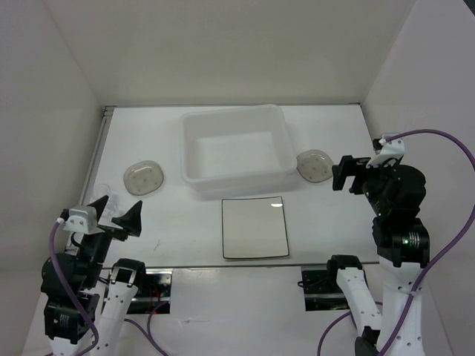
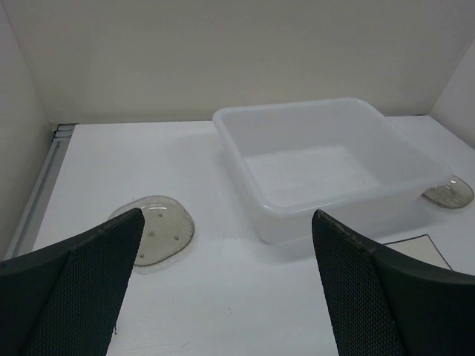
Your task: Place the mixed dishes into the plastic bin
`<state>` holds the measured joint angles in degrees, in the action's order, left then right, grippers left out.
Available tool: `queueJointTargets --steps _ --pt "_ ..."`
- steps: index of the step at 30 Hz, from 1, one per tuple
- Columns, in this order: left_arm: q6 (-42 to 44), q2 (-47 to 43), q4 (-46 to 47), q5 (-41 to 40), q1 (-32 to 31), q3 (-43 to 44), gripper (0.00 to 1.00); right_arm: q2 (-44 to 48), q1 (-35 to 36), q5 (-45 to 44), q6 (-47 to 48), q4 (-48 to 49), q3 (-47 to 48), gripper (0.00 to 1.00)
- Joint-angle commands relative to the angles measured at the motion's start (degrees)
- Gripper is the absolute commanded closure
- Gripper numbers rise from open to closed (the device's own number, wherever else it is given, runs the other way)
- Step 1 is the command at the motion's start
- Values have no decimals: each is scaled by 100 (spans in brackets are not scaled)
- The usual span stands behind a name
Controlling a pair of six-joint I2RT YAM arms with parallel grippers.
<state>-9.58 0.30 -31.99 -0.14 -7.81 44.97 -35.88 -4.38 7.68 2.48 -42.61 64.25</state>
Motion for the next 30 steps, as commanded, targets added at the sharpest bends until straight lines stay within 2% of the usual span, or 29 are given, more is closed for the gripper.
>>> queueJointTargets --steps 1,2,6,9,12,17,19,21,22,23,24,26,28,30 --pt "-289 -741 105 -380 -10 -23 0 -129 16 408 -107 -124 210 0" --pt "-498 -741 105 -790 -10 -23 0 -243 16 479 -177 -125 333 0" --pt "-781 -741 -79 -1295 -10 29 0 -385 16 1400 -143 -247 387 0" --pt "-861 -741 191 -1296 -10 -233 0 -683 16 1622 -38 -301 527 0" --pt "-677 -741 324 -848 -10 -374 0 -1069 16 1735 -89 -432 729 0" --pt "-896 -400 394 -1235 -62 -322 0 -1527 16 2359 76 -616 668 0" --pt "-528 328 509 -577 -62 227 0 -1843 16 2658 200 -687 581 0" --pt "-851 1548 195 -460 -62 870 0 -2002 16 2721 288 -687 449 0" --pt "-904 2031 -59 -460 -62 1221 0 -2054 16 2721 288 -687 448 0" --pt "-905 2993 -636 -399 -62 1573 0 -2055 16 2721 288 -687 448 0" --pt "-905 3446 -912 -103 -62 2142 0 -2116 16 2721 288 -687 448 0" --pt "-1089 4586 -1579 249 -62 2585 0 -2177 69 2599 288 -626 448 0" --pt "-1483 5014 -1548 976 -115 2710 0 -2239 69 2397 227 -626 448 0" --pt "-1956 5112 -1145 1541 -115 2404 0 -2301 69 1871 358 -748 527 0"
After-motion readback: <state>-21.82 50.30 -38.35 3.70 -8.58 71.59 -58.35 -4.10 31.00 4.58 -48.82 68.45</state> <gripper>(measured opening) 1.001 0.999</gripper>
